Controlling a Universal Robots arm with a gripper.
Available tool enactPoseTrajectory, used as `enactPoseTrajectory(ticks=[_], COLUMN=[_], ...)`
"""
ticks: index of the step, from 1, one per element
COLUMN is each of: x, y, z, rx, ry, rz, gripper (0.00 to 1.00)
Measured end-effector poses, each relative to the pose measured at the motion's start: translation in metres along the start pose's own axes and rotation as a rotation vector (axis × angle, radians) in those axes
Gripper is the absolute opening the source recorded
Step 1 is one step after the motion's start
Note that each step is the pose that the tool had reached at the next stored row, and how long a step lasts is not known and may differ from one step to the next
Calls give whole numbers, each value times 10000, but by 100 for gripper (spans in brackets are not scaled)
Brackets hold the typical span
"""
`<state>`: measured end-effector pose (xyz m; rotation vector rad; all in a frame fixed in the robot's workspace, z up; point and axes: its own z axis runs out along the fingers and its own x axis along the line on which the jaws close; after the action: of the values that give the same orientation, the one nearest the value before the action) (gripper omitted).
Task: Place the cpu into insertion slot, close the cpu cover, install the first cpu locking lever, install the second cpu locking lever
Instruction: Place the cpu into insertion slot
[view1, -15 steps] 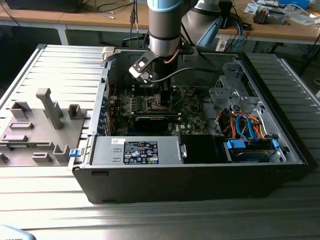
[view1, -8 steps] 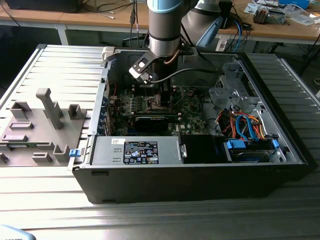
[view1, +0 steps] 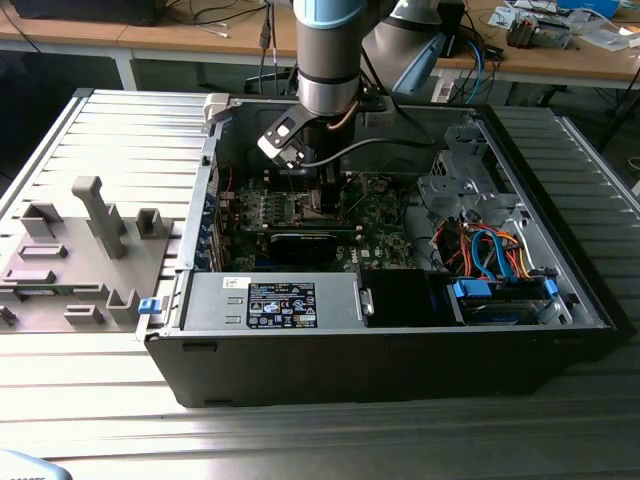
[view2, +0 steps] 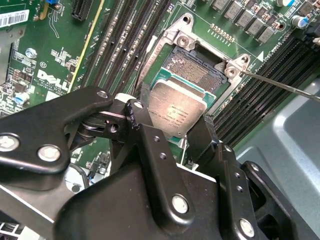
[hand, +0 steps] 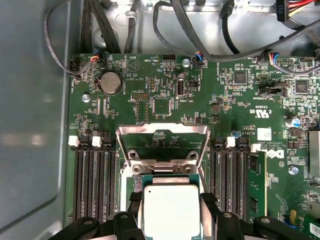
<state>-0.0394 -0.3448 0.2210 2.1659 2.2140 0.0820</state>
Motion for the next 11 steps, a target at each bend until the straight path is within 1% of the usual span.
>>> enactPoseTrajectory(ticks=[4,5,7,8,11], x=[6,20,71,83,90], y=[-18,-19,-20,-31,-61], z=[14,18,31,50,82], rx=[0,-1,-1,-1,-1], ry=[1,2,1,-4,-12], rz=[0,0,5,7,13], gripper=[55,55,55,55,55])
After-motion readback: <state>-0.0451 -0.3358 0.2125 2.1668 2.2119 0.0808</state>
